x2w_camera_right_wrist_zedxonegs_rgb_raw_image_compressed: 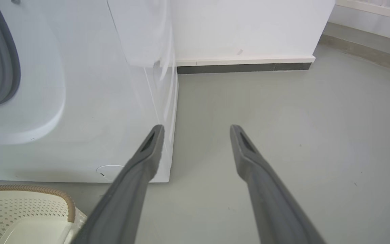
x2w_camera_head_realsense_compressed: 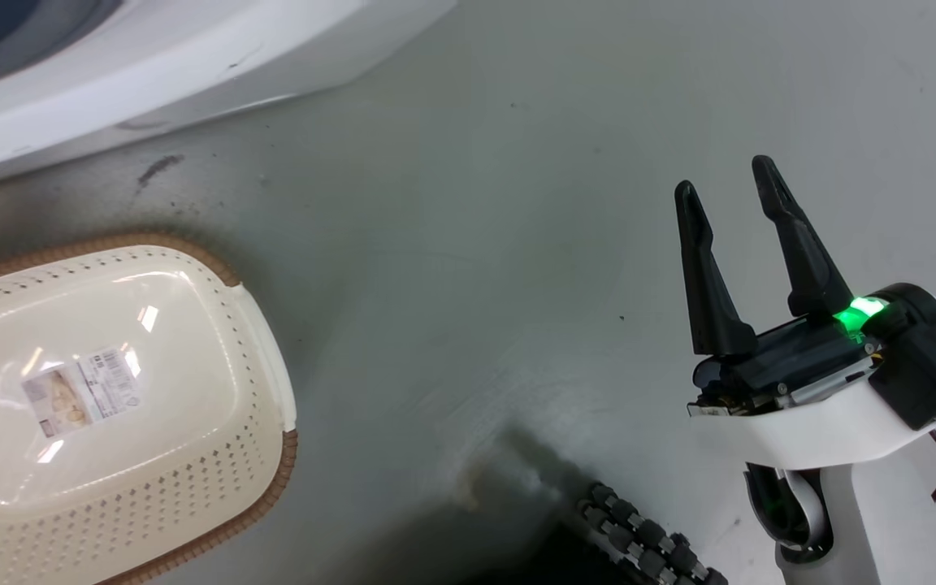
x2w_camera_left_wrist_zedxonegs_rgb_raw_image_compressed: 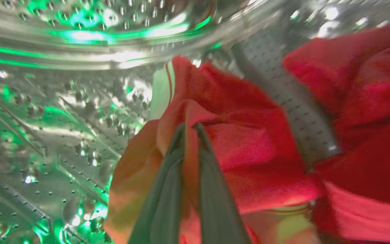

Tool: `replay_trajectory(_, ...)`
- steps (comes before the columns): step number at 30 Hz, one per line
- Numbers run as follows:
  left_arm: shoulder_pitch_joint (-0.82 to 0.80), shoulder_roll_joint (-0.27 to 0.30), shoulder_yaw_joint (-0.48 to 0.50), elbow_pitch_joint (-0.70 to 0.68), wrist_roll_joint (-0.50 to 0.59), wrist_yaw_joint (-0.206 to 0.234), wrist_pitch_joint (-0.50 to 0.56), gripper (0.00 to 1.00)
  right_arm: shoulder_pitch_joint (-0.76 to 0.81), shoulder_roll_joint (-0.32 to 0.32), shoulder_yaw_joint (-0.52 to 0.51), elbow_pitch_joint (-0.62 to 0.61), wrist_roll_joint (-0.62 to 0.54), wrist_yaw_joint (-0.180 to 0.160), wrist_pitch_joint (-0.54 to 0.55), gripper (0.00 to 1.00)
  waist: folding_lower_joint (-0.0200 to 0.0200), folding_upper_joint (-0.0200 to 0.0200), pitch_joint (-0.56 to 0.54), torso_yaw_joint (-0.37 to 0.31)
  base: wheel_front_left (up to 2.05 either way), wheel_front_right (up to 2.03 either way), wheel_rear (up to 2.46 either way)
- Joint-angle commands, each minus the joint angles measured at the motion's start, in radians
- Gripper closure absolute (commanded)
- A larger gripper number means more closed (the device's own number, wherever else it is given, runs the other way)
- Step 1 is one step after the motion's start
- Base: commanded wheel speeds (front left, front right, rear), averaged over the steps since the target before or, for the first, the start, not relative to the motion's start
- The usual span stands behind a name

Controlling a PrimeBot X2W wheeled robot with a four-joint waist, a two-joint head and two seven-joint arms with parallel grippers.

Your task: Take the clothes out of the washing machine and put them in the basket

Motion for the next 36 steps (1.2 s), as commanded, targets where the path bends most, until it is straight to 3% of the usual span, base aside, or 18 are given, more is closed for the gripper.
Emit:
replay_trajectory(1,0.038,-0.015,0.002,0.012,-0.016,0.004,-0.044,1.00,-0.012,0.002,-0.004,0.004,-0.011,-0.001,-0.002,0.00,0.0000,0.0000,-0.039,0.024,0.00,0.00,0.00)
replay_trajectory(8,0.172,-0.094,0.020,0.062,-0.094,0.006,-0.222,1.00,-0.005,0.001,-0.041,0.011,-0.045,-0.001,-0.002,0.00,0.0000,0.0000,-0.134,0.071,0.00,0.00,0.00)
replay_trajectory(22,0.448,-0.193,0.026,0.036,-0.200,0.000,-0.638,1.00,0.064,0.001,-0.086,0.032,-0.117,-0.001,-0.002,0.00,0.0000,0.0000,-0.323,0.170,0.00,0.00,0.00)
replay_trajectory(27,0.550,-0.231,0.041,0.003,-0.213,0.038,-0.783,1.00,0.084,0.001,-0.101,0.038,-0.146,-0.001,-0.002,0.00,0.0000,0.0000,-0.380,0.204,0.00,0.00,0.00)
replay_trajectory(36,0.716,-0.266,0.101,-0.190,-0.202,0.103,-0.821,1.00,0.115,0.001,-0.095,0.048,-0.189,-0.001,-0.002,0.00,0.0000,0.0000,-0.460,0.248,0.00,0.00,0.00)
